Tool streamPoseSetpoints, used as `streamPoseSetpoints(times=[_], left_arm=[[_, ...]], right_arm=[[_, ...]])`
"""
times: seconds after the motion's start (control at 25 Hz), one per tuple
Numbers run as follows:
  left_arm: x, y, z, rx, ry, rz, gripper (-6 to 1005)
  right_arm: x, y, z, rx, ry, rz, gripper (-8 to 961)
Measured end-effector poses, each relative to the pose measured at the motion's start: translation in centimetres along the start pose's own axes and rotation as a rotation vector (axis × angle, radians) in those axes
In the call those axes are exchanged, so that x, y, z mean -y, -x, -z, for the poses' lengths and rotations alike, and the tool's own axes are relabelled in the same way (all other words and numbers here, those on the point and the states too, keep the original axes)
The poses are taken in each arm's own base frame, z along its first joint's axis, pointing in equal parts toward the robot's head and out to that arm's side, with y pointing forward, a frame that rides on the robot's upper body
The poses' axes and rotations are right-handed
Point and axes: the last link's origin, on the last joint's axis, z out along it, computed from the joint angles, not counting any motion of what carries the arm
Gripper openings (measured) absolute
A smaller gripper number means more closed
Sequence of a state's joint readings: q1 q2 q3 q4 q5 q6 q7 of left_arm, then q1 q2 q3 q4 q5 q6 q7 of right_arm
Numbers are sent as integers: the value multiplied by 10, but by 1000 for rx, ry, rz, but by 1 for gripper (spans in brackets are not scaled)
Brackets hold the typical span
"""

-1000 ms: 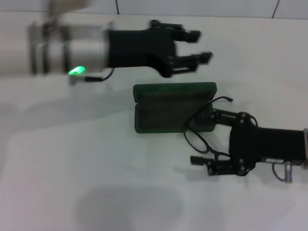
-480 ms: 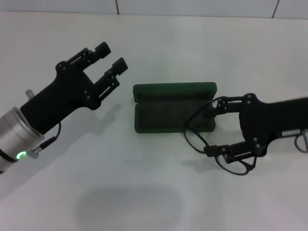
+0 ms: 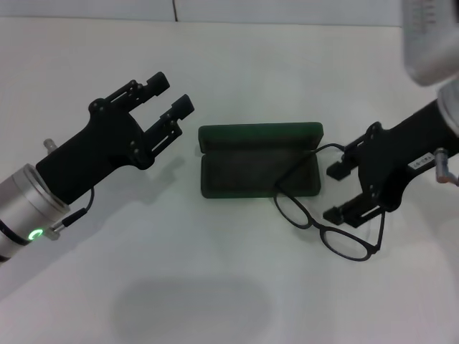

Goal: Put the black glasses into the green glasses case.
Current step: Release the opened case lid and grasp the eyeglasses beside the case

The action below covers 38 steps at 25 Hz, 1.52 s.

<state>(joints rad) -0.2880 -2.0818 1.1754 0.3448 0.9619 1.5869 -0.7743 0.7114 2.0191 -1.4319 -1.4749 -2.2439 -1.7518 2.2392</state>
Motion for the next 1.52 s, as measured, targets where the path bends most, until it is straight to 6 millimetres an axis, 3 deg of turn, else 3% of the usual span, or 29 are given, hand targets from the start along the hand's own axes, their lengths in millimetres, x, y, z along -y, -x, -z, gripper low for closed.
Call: streamPoseSetpoints(times=[0.16,0.36,1.08,1.52], left_arm=[[1,0,-1,4,-1,-1,532],[6,1,-8,21,-3,15,532],[21,-1,3,75,-36,8,532],[19,0,1,70,-33,-42,533]], right_arm=[[1,5,-9,-132,-28,-43,674],[-2,-4,-24,-210,-24,-67,667],[-4,-16,-46,-241,-32,-81,640],[4,-3,-58,-195,-83,-82,624]])
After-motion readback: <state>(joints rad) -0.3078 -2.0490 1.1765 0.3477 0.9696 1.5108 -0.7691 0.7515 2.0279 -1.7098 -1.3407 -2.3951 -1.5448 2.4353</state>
